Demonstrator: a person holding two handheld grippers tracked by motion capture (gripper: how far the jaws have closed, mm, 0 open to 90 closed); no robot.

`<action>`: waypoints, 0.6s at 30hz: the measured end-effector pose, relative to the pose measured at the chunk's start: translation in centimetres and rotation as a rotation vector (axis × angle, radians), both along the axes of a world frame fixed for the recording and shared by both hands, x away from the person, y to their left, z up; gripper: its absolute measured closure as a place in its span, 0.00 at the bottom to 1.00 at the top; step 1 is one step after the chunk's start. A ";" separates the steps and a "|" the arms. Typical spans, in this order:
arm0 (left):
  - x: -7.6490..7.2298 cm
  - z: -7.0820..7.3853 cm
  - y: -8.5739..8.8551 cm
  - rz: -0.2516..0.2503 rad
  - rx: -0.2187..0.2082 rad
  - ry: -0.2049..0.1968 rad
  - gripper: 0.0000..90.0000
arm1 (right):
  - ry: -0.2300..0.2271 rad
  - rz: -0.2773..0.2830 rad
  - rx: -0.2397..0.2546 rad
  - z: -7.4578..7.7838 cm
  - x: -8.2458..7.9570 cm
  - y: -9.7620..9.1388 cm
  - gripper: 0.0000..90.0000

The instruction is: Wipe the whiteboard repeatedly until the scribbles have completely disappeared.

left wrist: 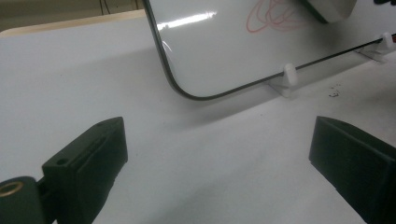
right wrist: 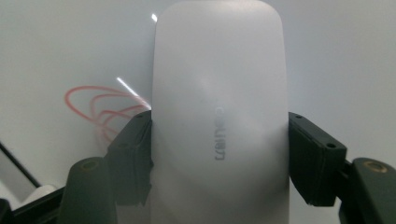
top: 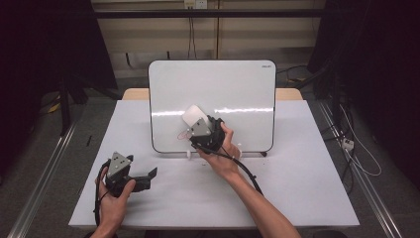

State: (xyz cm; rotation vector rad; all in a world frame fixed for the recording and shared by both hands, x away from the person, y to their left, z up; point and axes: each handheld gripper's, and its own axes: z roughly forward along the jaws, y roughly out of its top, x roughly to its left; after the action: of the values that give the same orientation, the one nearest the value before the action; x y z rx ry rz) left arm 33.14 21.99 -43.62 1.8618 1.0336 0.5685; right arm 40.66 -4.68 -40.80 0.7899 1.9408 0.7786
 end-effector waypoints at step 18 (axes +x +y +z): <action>-0.3 0.2 0.4 0.005 -0.011 -0.005 0.05 | 0.003 0.049 -0.021 -1.9 -1.5 1.5 0.35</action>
State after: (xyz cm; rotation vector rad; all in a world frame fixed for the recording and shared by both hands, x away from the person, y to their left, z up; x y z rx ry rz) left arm 32.81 22.36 -43.46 1.8478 1.0366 0.5688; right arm 39.15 -3.17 -42.68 0.7334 1.9740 0.7860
